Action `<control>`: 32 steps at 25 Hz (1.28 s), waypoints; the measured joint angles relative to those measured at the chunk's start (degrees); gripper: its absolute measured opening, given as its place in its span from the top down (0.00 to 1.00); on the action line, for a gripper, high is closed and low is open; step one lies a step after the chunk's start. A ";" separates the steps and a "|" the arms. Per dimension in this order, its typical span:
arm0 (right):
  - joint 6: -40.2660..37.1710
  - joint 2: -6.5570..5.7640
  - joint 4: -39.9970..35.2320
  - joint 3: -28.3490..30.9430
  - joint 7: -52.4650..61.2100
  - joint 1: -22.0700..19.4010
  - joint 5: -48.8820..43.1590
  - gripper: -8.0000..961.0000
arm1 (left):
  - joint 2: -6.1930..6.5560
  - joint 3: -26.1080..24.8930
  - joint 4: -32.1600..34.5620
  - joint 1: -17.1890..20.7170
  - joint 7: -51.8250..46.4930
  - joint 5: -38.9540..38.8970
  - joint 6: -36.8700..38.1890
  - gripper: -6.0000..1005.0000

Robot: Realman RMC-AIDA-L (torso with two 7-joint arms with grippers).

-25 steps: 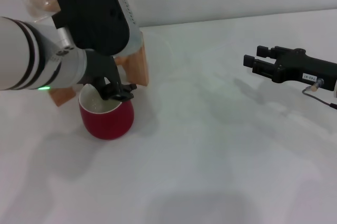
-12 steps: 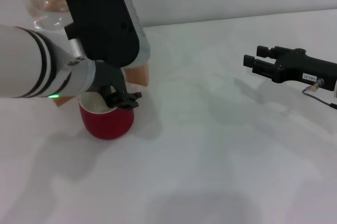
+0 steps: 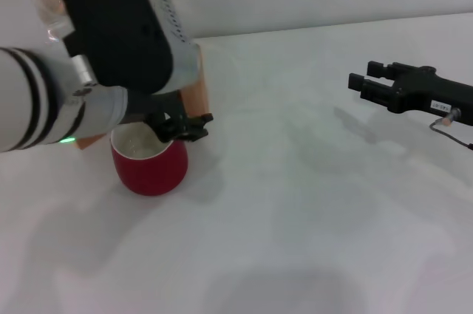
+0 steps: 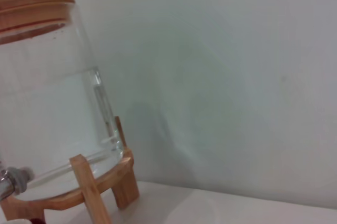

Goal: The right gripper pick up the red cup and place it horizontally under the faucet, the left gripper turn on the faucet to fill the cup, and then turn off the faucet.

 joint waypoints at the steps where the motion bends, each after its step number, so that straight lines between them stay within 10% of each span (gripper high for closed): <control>1: 0.15 0.02 0.00 0.22 -0.03 -0.12 -0.02 0.44 | 0.01 0.00 0.70 0.66 0.03 -0.26 0.54 0.13; 23: 2.47 -0.76 0.11 3.60 0.04 -1.18 -0.15 0.44 | 0.18 -1.25 6.75 27.61 10.05 -29.18 21.14 0.13; 32: 2.38 -1.01 0.08 4.70 -0.12 -1.36 -0.24 0.44 | 0.16 -6.21 4.74 35.72 21.91 -52.89 22.71 0.13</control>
